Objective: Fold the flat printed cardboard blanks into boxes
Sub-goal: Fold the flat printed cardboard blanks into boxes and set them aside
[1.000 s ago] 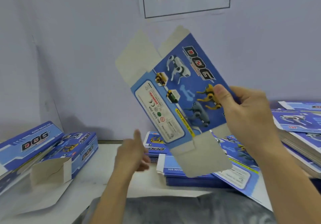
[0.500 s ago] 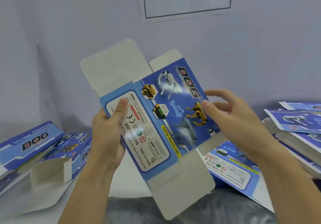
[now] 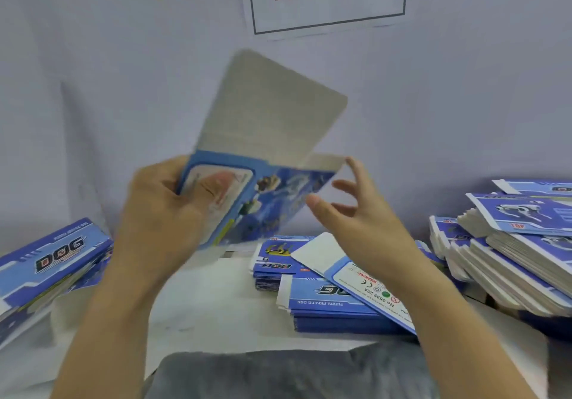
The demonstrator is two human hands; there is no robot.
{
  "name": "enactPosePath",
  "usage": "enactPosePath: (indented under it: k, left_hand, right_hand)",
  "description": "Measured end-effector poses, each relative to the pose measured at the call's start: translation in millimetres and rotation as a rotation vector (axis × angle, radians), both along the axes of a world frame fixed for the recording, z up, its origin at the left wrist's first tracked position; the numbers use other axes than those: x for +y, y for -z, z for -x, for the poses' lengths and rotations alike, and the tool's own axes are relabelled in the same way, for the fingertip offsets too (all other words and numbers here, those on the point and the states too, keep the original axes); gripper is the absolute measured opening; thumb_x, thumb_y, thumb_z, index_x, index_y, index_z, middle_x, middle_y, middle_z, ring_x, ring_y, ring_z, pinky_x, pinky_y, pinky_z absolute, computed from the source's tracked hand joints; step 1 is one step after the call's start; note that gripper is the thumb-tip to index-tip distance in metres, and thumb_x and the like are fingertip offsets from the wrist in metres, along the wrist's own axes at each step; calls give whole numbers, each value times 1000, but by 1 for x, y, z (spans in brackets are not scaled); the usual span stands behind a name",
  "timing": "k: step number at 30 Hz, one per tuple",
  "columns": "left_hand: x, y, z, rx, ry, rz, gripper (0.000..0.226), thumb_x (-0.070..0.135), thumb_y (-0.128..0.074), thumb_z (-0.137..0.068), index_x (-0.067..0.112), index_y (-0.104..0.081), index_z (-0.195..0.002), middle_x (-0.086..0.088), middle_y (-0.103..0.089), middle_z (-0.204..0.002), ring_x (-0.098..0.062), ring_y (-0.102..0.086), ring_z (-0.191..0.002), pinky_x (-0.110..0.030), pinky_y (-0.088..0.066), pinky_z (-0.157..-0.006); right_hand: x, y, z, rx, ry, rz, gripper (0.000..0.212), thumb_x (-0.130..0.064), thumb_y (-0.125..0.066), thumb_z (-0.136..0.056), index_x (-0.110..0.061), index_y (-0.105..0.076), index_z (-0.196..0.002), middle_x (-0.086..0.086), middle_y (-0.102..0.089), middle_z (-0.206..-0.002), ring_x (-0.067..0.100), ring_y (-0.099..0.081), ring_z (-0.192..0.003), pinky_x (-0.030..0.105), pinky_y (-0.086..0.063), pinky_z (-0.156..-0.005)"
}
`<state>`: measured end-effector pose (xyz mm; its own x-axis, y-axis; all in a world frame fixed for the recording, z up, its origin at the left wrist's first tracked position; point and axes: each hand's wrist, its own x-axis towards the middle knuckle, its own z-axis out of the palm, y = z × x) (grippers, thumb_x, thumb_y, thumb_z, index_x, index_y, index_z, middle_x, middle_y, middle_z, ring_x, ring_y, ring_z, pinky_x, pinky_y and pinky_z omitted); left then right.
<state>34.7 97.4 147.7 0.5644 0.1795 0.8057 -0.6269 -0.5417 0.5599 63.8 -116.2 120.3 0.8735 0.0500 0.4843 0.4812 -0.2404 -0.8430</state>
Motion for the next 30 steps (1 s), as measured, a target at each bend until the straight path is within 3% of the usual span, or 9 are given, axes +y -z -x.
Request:
enactPosePath:
  k: [3,6,8,12,14,16,22,26,30]
  left_hand:
    - [-2,6,-6,235,34,-100,39,12,-70,-91,40,-73,-64,21,-72,-67,1,-68,-59,-27,-56,-60]
    - [-2,11,-11,354,56,-163,28,17,-68,-94,39,-71,-77,21,-75,-78,-4,-71,-72,-33,-58,-67]
    - [-2,12,-12,350,52,-171,25,18,-66,-96,39,-69,-83,18,-75,-83,-7,-71,-79,-32,-57,-67]
    - [-6,12,-15,255,-6,-109,22,18,-69,-93,31,-57,-106,20,-68,-98,5,-63,-90,-27,-52,-69]
    - [-16,13,-15,143,-80,-45,38,22,-72,-90,32,-47,-116,14,-62,-114,5,-57,-103,-25,-49,-78]
    - [-31,14,-13,57,-123,24,47,32,-72,-89,28,-43,-125,3,-55,-126,-14,-54,-117,-36,-50,-90]
    - [-54,9,-8,154,241,224,104,68,-69,-68,33,-21,-154,2,-38,-155,-14,-44,-139,-42,-44,-112]
    - [-47,9,-10,147,286,244,74,53,-64,-83,40,-32,-148,17,-46,-145,-6,-49,-133,-39,-48,-108]
    - [-51,19,-19,218,278,38,38,21,-57,-100,47,-47,-126,32,-59,-117,1,-61,-116,-13,-51,-87]
  right_hand:
    - [-4,1,-2,-67,7,-194,77,-43,-70,-86,-53,-25,-147,-26,-54,-118,3,-57,-120,20,-47,-95]
    - [-10,3,-4,-128,84,-56,22,-50,-66,-85,-45,-62,-106,-16,-58,-117,0,-55,-116,15,-42,-98]
    - [-12,4,-3,-158,92,52,20,-53,-65,-83,-33,-69,-84,-16,-69,-99,-3,-59,-102,2,-38,-82]
    - [-11,3,-1,-270,128,140,22,-35,-75,-87,-32,-72,-65,-22,-71,-76,2,-64,-80,6,-43,-70]
    - [-9,2,-2,-349,174,210,23,-30,-75,-88,-25,-74,-65,-14,-70,-68,12,-63,-68,19,-47,-65]
    - [-2,1,0,-399,184,221,24,-27,-76,-87,-24,-71,-63,-19,-68,-65,7,-62,-61,21,-48,-57]
    - [20,4,6,-425,91,232,10,-22,-72,-88,-20,-76,-78,-9,-71,-67,11,-62,-52,26,-48,-52]
    - [27,2,9,-300,-132,57,10,-27,-68,-89,-23,-77,-89,-12,-74,-79,8,-69,-69,13,-50,-63]
    - [30,3,8,-188,-191,-41,23,-17,-60,-95,-28,-68,-113,-9,-74,-98,10,-72,-84,21,-56,-68]
